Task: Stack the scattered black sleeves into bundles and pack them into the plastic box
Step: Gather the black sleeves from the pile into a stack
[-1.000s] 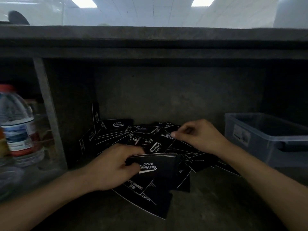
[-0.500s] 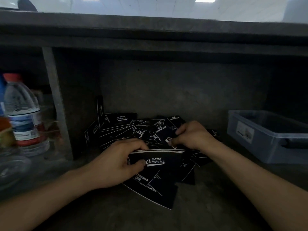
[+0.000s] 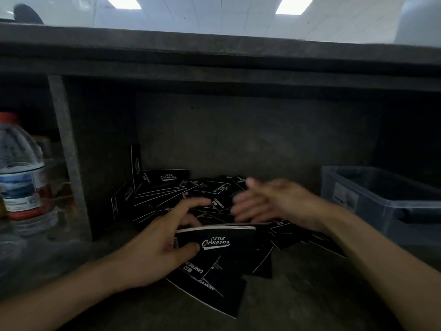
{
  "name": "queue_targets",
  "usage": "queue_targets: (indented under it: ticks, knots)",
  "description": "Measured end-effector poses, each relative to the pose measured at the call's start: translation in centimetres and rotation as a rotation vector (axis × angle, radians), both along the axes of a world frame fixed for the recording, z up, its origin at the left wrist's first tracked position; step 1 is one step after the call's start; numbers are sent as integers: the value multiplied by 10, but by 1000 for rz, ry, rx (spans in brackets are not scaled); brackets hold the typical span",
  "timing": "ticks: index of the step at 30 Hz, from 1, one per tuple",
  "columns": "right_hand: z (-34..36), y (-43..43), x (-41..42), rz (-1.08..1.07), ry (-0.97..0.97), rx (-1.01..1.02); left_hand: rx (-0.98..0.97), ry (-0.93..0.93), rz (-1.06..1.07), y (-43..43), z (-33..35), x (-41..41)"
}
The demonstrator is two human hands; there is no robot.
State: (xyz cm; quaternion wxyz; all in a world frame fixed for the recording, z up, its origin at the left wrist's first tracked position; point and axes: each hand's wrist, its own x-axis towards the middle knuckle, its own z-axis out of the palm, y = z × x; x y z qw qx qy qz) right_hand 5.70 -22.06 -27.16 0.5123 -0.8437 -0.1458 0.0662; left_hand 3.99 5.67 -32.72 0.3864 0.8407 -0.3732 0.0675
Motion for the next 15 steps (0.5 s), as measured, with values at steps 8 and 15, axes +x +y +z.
queue_targets:
  ticks: [8,15]
  knots:
    - [-32,-37,24,-489,-265,-417,1,-20,30,-2,1,-3]
    - [-20,-28,15,-541,-376,-699,-24,-1,14,-4,3,-5]
